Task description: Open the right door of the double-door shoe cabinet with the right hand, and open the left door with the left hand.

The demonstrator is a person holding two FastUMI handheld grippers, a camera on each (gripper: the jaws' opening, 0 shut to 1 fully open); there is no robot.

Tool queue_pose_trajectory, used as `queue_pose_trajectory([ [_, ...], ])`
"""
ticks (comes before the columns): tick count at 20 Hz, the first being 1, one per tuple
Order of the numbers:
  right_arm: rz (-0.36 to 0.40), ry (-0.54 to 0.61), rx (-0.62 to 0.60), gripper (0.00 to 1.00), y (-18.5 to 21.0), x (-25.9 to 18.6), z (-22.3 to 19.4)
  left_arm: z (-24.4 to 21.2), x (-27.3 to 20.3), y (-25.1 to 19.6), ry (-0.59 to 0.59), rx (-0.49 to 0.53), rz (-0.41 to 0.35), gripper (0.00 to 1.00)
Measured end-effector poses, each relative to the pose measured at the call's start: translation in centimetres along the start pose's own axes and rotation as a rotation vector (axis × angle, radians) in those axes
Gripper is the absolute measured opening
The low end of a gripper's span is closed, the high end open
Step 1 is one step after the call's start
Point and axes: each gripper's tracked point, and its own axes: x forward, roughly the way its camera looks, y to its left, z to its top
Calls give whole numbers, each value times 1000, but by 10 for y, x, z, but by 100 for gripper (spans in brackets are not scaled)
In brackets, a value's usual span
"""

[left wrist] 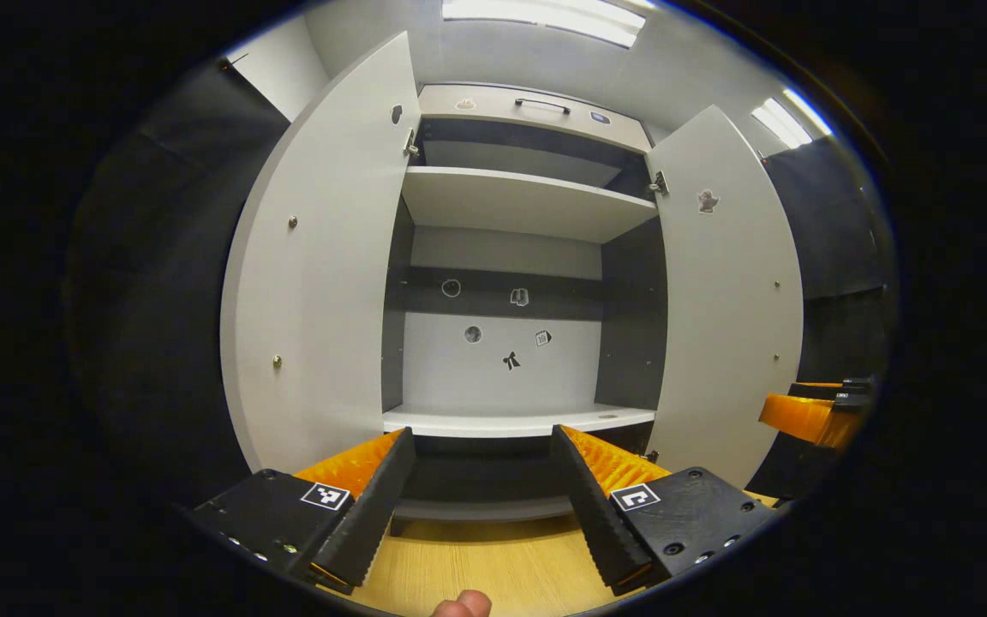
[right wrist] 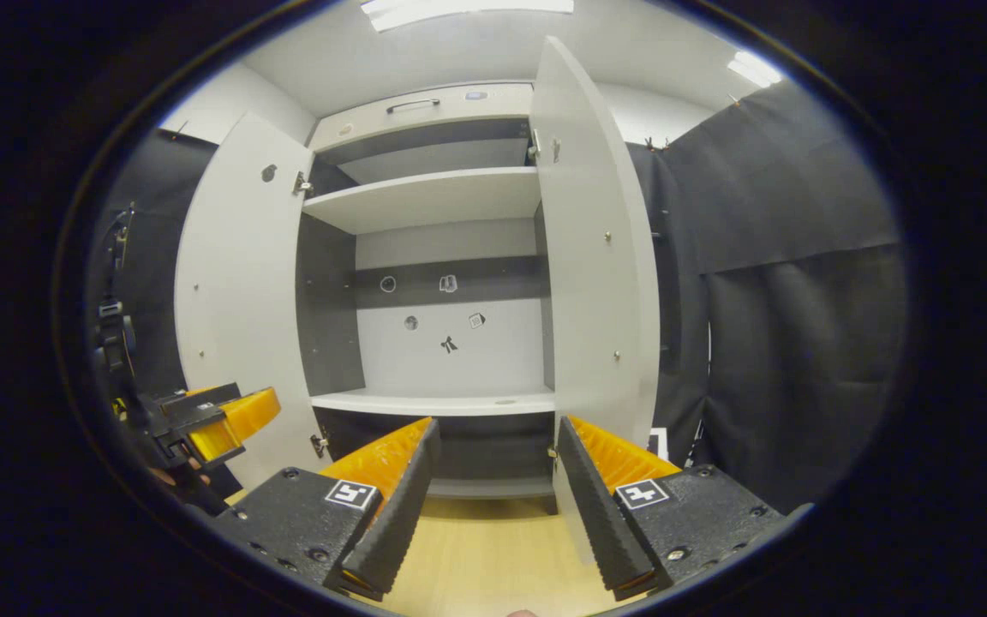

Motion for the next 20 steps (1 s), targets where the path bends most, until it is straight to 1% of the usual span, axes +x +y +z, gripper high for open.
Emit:
queue_pose_trajectory([
  [5,-6,-6,2,87,1,1,1,3,1,1,-11,-4,0,95],
  [6,-7,-4,1,85,1,2,1,3,1,0,-10,-3,-2,95],
  [7,-7,-5,0,87,2,2,0,2,1,0,-9,-1,-2,95],
  [10,-3,-13,2,87,5,3,1,1,1,3,-13,8,3,95],
  [14,6,-13,-7,87,10,5,2,-2,3,2,-1,-11,-12,95],
  [20,8,-5,-16,87,15,6,1,1,3,11,-7,-15,3,95],
])
